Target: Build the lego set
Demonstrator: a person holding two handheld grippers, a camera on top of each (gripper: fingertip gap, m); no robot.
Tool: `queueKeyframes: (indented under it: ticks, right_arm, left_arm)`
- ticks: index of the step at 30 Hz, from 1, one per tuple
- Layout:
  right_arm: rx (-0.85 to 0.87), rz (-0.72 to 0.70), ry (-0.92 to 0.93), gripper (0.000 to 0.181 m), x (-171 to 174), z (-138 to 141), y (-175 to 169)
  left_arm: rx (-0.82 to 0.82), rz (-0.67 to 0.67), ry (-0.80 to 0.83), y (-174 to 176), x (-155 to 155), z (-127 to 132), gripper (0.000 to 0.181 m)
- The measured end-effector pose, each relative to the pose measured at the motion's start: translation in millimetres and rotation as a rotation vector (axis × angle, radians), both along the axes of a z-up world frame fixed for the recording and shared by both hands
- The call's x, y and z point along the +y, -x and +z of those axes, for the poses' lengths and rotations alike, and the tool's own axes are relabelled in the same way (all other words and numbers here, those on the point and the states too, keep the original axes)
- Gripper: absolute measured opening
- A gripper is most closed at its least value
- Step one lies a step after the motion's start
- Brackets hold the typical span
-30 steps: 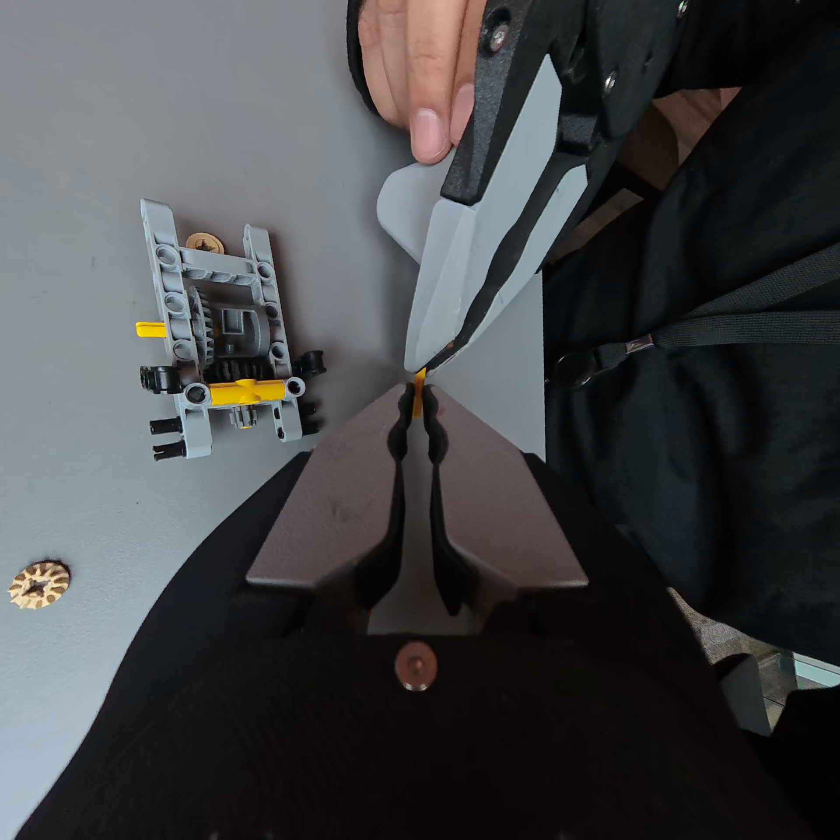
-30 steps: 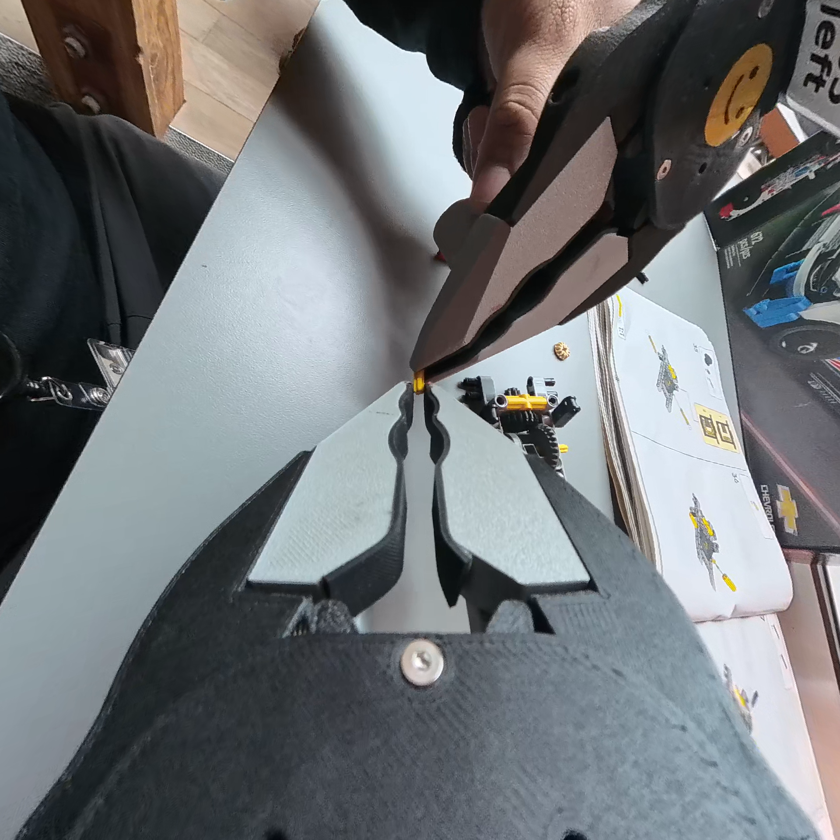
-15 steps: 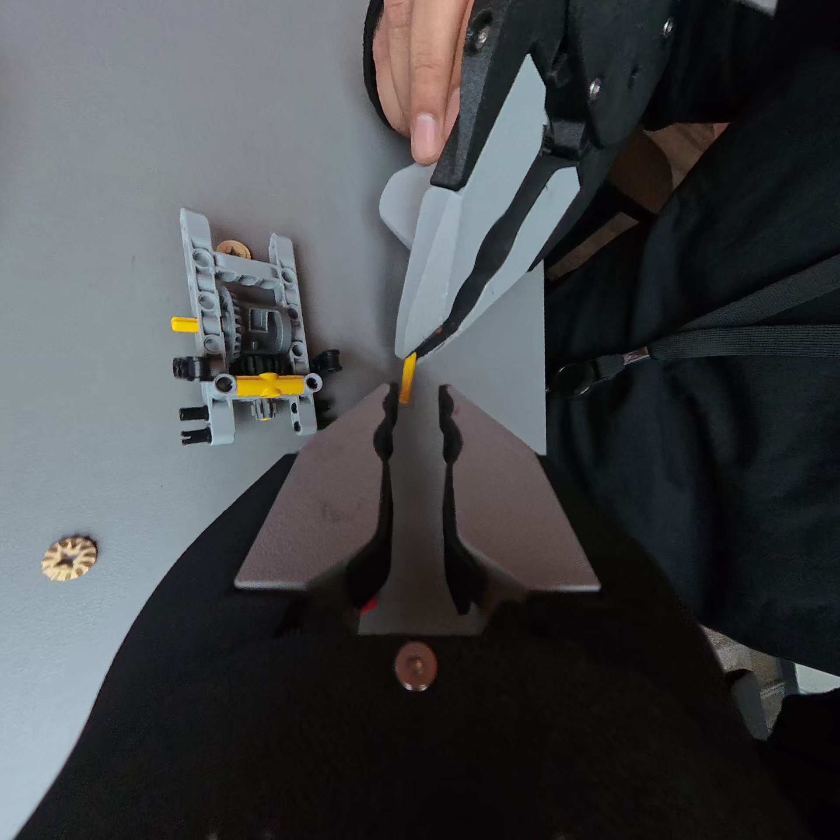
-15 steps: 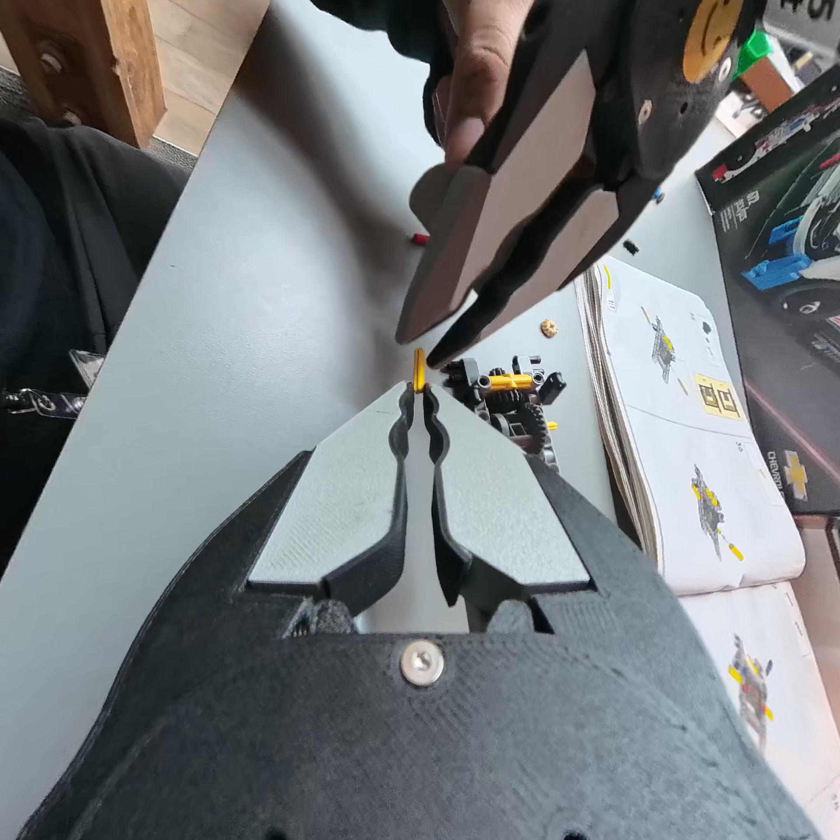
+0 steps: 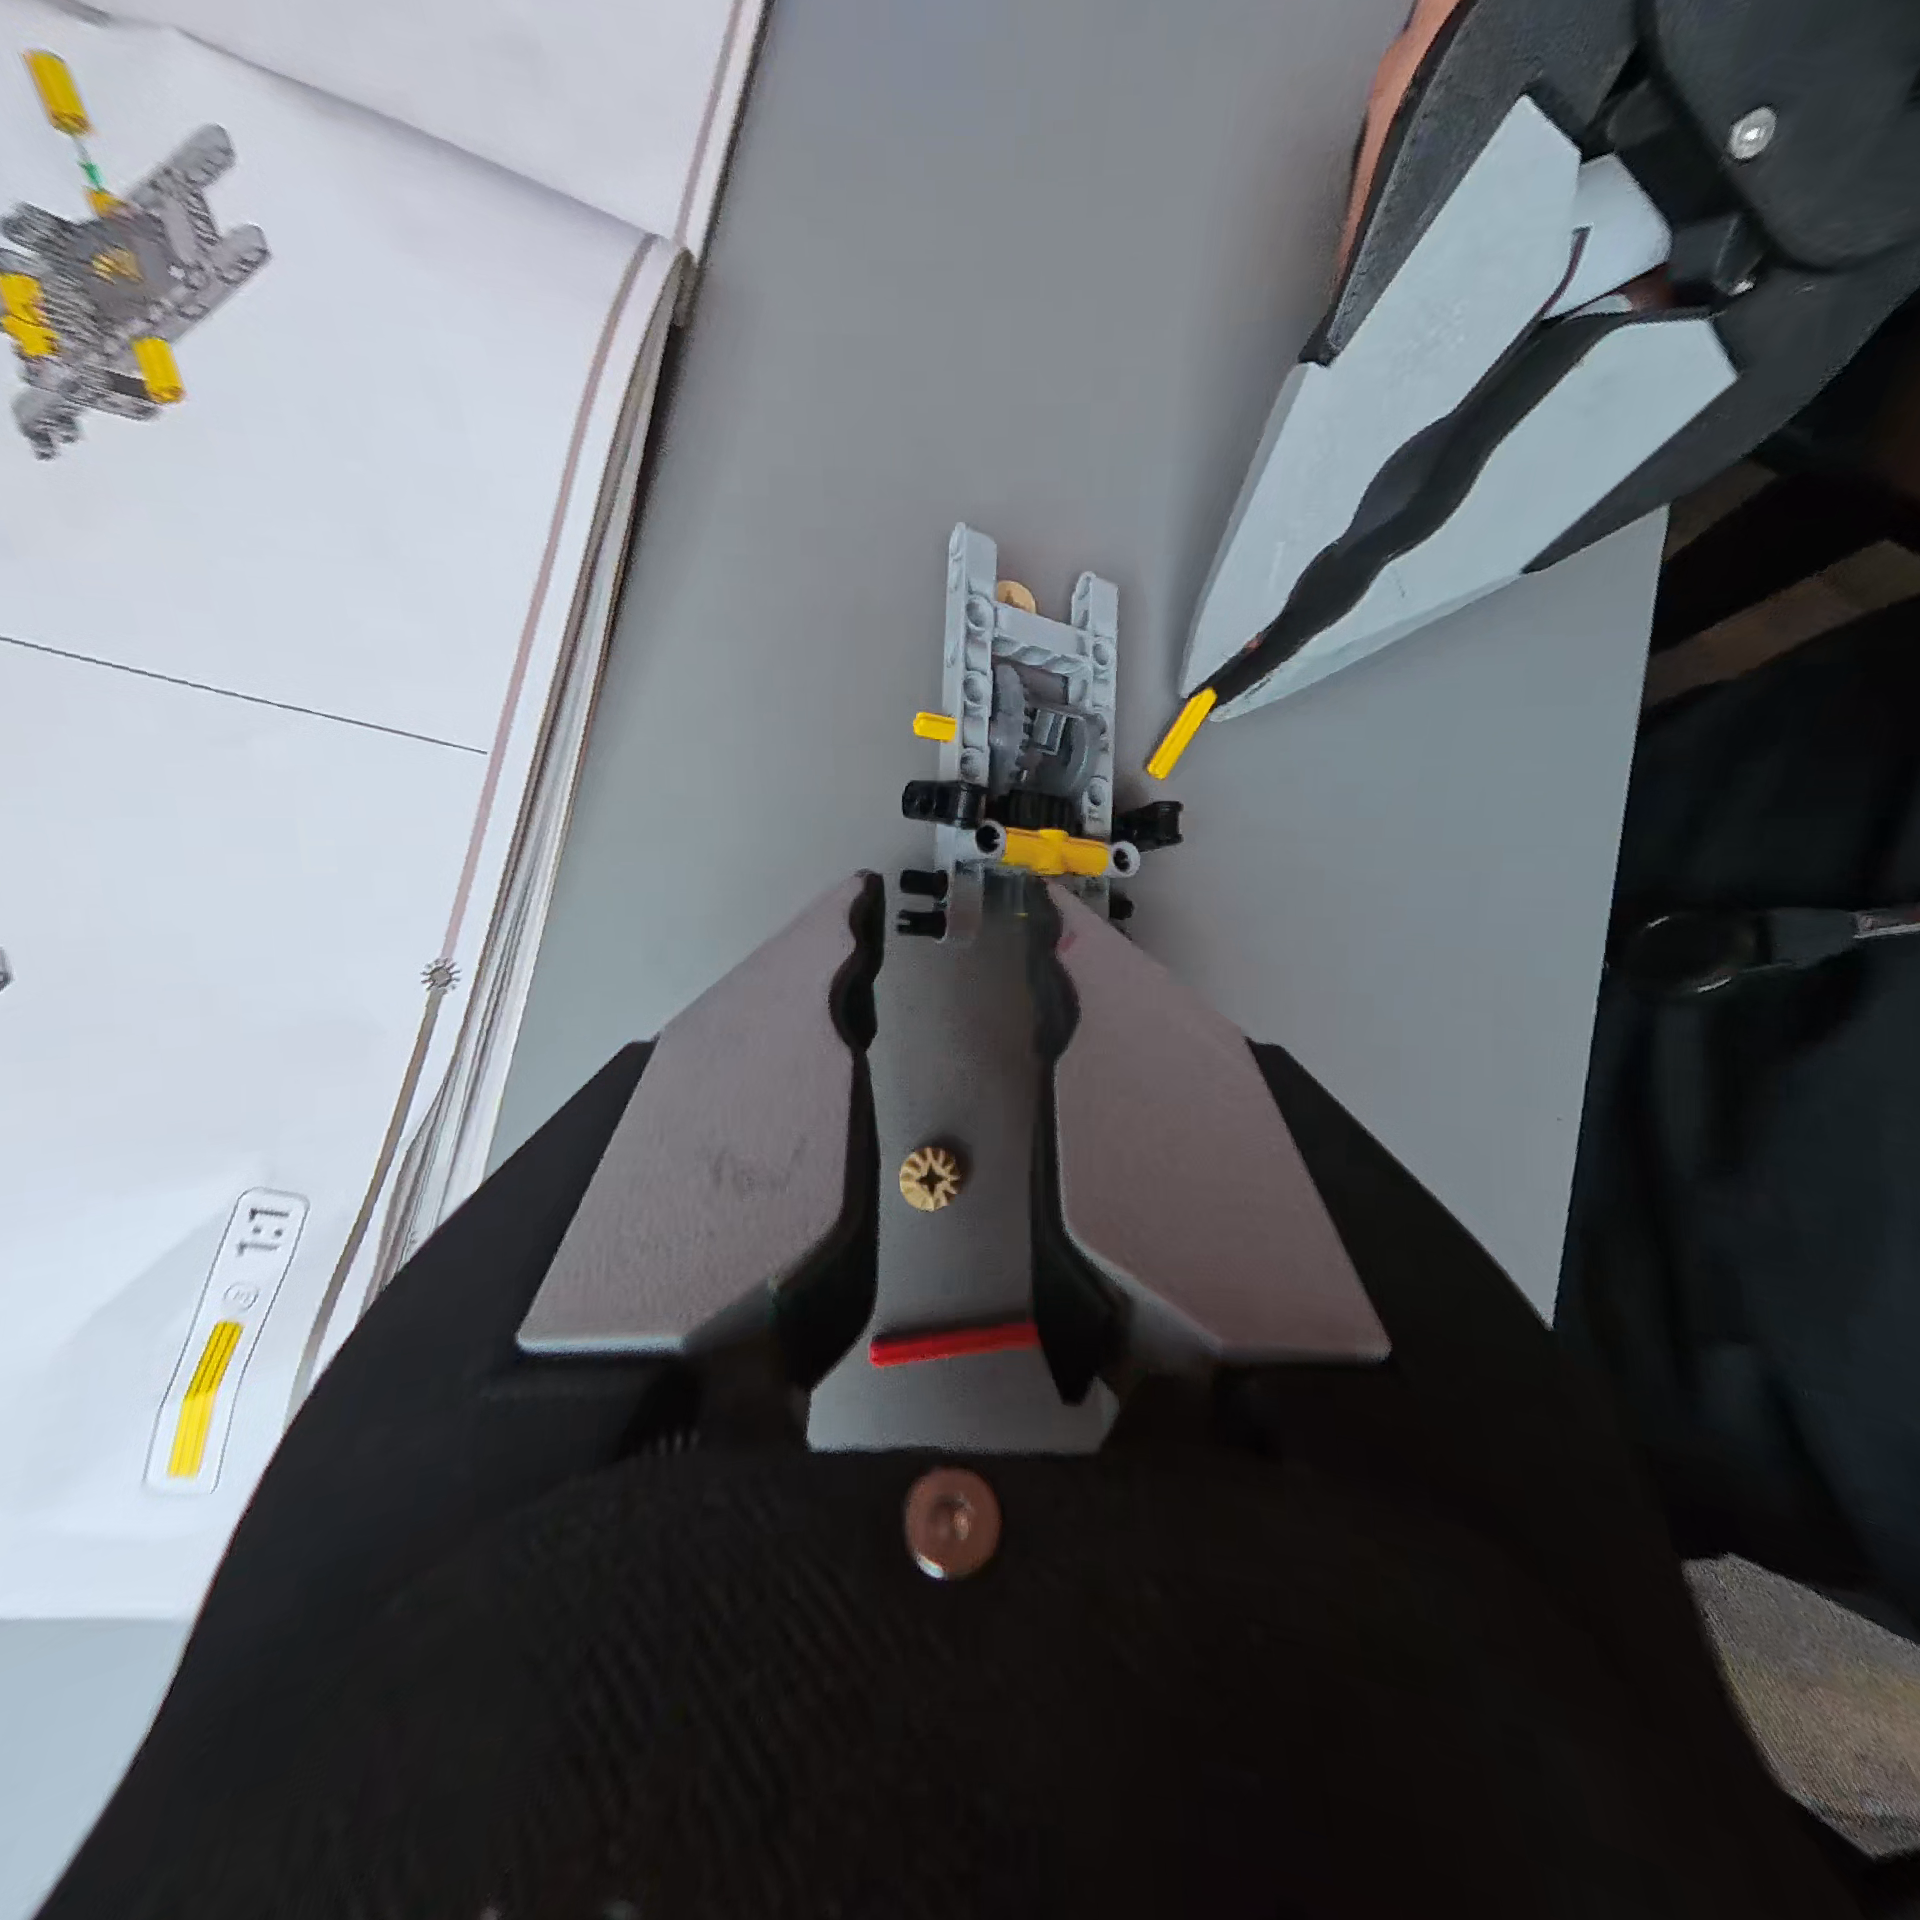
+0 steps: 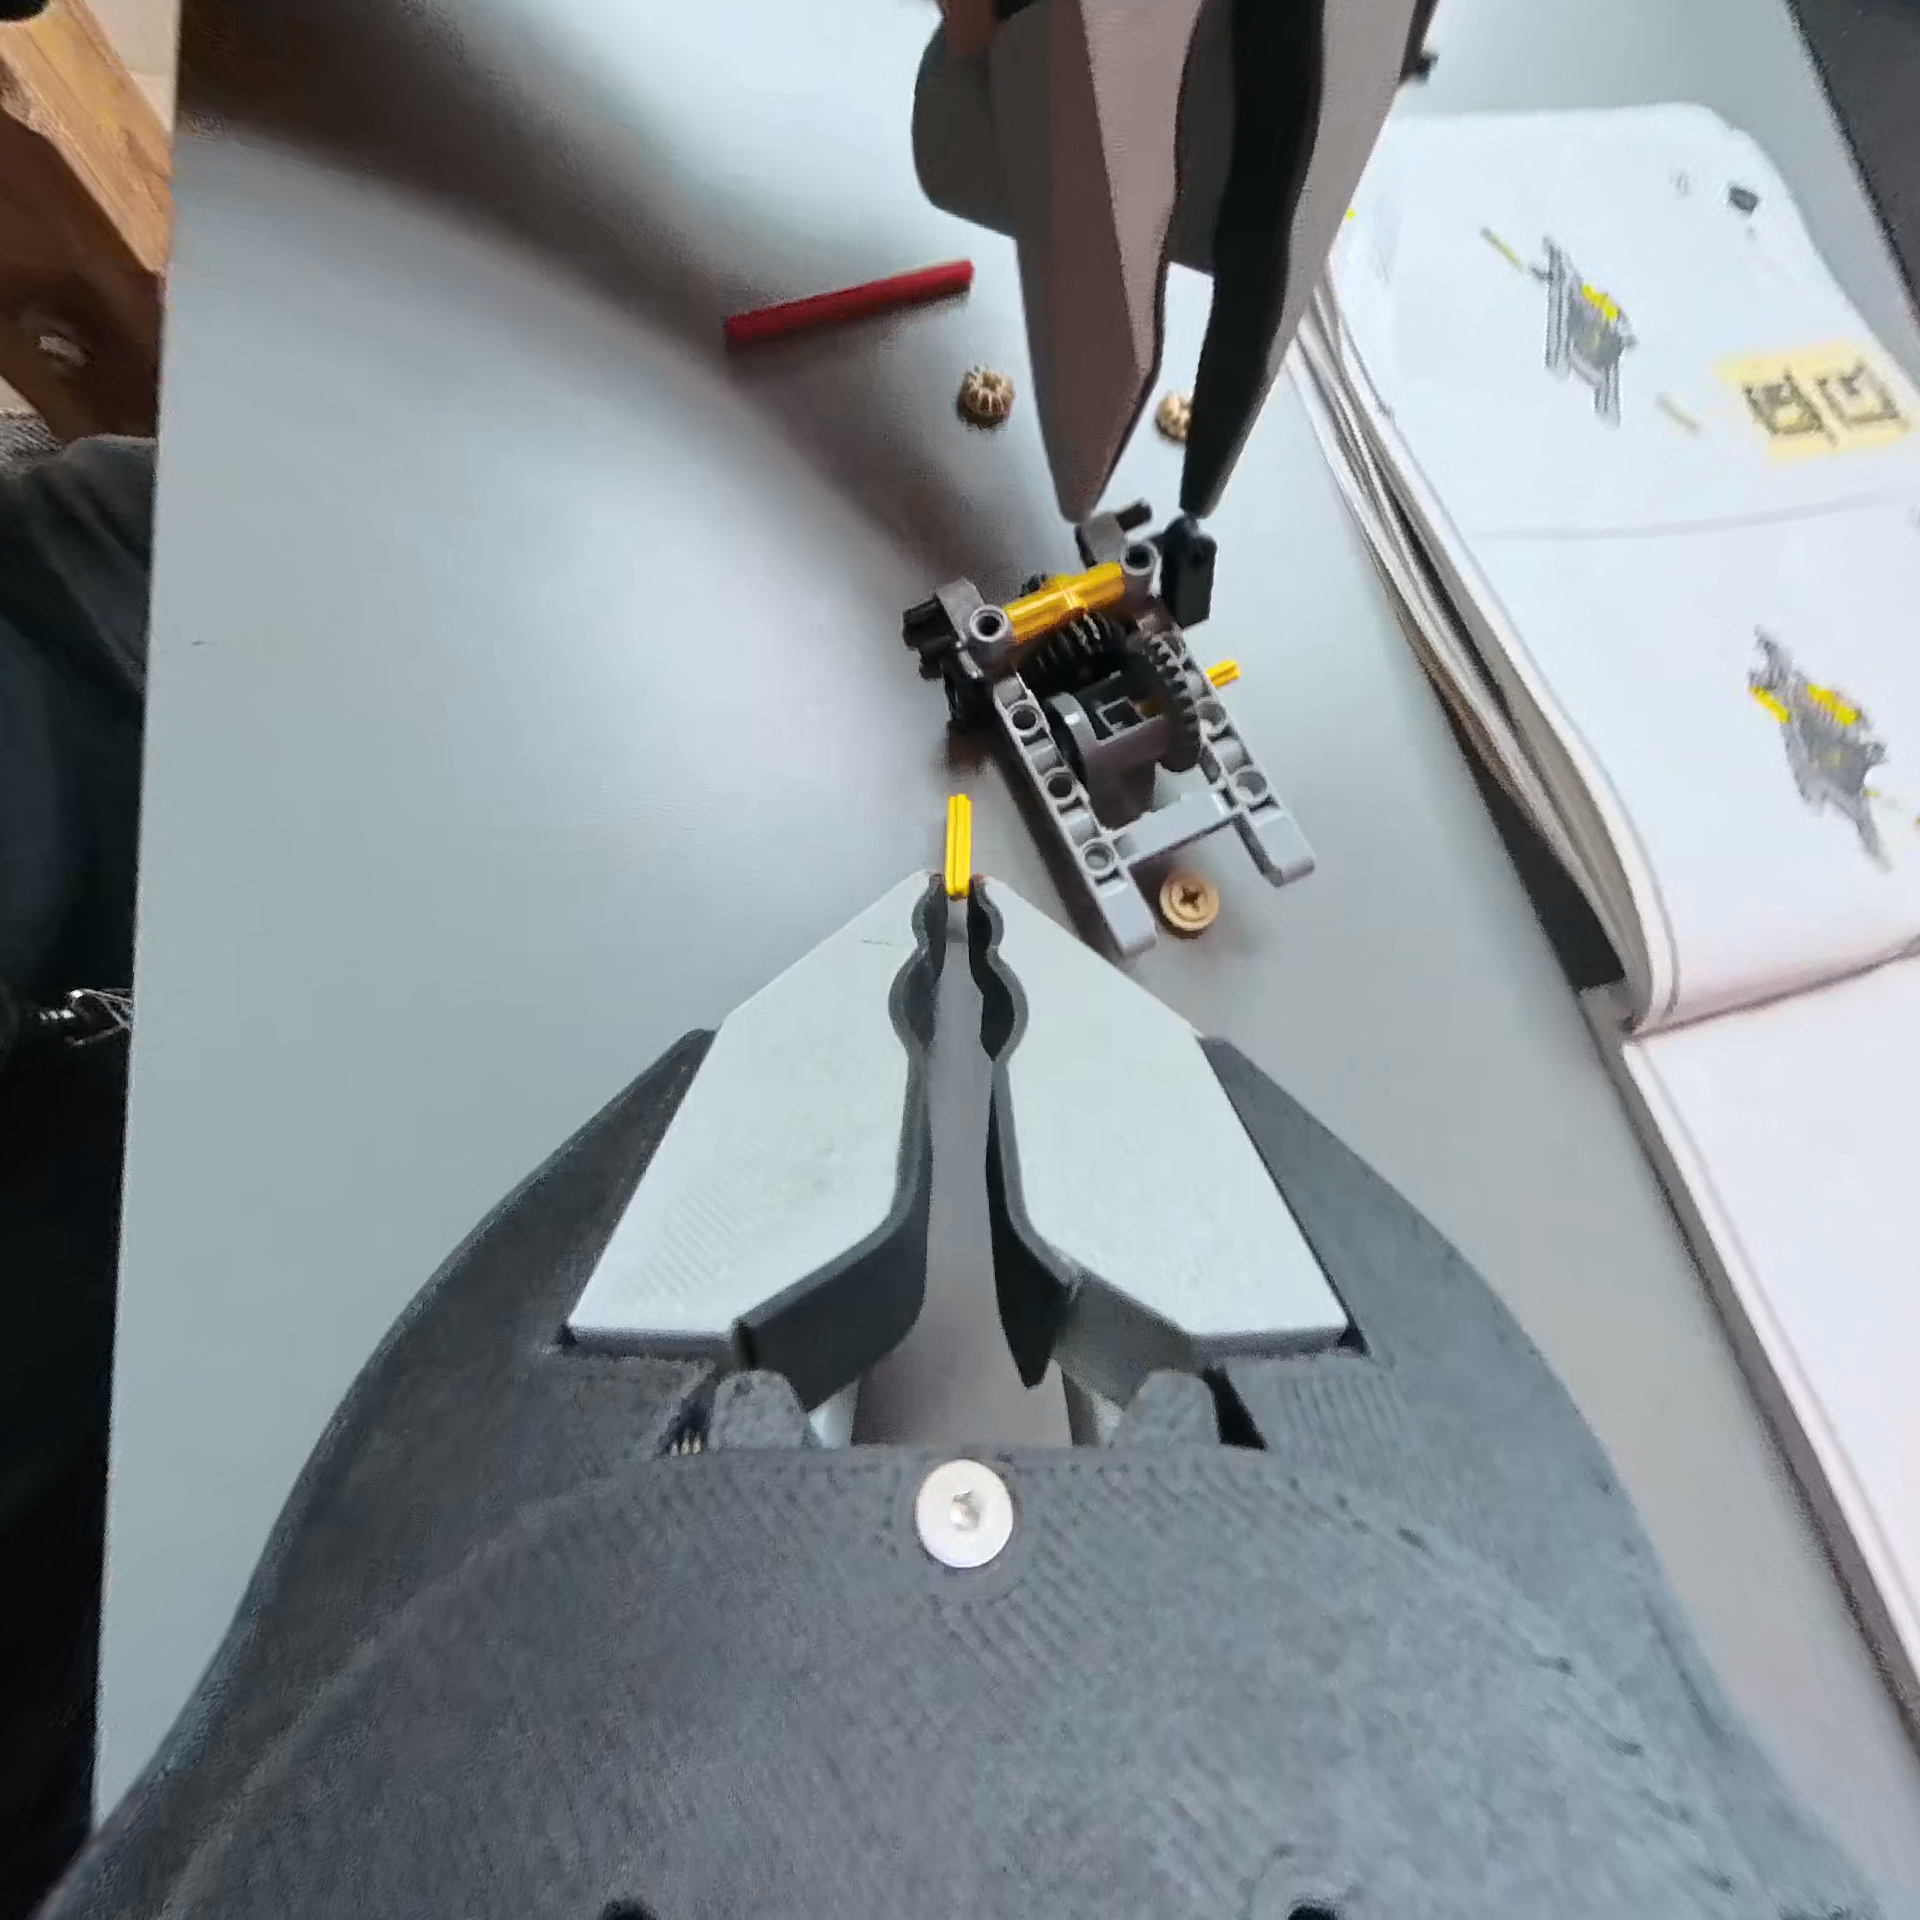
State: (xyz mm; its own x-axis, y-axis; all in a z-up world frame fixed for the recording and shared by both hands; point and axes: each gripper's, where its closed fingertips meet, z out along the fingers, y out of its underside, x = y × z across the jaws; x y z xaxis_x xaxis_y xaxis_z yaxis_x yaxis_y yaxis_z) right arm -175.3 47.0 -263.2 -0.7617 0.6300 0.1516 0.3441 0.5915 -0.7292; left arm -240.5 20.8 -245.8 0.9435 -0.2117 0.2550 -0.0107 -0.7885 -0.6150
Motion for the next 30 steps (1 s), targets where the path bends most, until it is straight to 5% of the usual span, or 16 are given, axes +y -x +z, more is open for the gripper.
queueKeyframes:
  ticks: [10,18,30]
  right_arm:
    - [-0.049,-0.123,0.059,0.0,7.9,-2.0,7.9]
    - [-0.083,-0.157,0.108,0.0,11.1,-0.7,8.8]
    - [-0.178,-0.178,0.226,0.0,1.5,1.9,-3.9]
  left_arm:
    - [-0.112,0.023,0.079,-14.1,-5.3,-17.3,0.014]
    - [-0.263,0.188,0.049,-31.7,-17.6,-14.0,0.013]
    - [-0.262,0.431,-0.135,-31.9,-26.7,-2.2,0.009]
